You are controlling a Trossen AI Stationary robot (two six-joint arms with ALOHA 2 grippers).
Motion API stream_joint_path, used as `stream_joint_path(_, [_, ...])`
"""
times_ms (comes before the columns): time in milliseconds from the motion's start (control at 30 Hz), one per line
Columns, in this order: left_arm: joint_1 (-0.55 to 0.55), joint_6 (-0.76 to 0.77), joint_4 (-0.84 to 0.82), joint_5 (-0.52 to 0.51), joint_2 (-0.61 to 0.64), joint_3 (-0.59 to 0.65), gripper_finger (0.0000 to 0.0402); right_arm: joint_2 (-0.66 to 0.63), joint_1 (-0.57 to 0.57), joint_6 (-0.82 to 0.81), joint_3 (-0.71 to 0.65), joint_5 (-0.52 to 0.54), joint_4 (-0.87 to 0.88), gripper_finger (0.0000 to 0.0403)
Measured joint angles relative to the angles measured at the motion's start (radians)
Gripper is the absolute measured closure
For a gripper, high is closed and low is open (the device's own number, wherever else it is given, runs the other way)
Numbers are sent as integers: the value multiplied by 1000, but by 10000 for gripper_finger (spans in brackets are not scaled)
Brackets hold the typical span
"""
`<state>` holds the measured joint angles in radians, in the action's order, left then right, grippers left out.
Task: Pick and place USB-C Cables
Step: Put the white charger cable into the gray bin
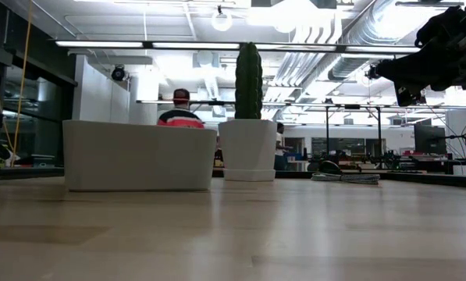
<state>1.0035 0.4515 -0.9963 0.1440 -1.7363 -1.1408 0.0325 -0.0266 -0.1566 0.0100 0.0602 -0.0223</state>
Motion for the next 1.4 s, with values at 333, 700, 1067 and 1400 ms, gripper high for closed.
stream_joint_path(333, [0, -9, -3, -2, 0, 0, 227, 0, 0, 0, 0, 0, 0, 402])
stream_joint_path(700, [-1, -37, 5, -5, -60, 0, 193, 0, 0, 0, 0, 0, 0, 402])
stream_joint_path(1067, [-2, -41, 5, 18, -182, -4, 195, 0, 0, 0, 0, 0, 0, 402])
stream_joint_path(1400, [-3, -82, 10, 19, -190, -2, 219, 0, 0, 0, 0, 0, 0, 402])
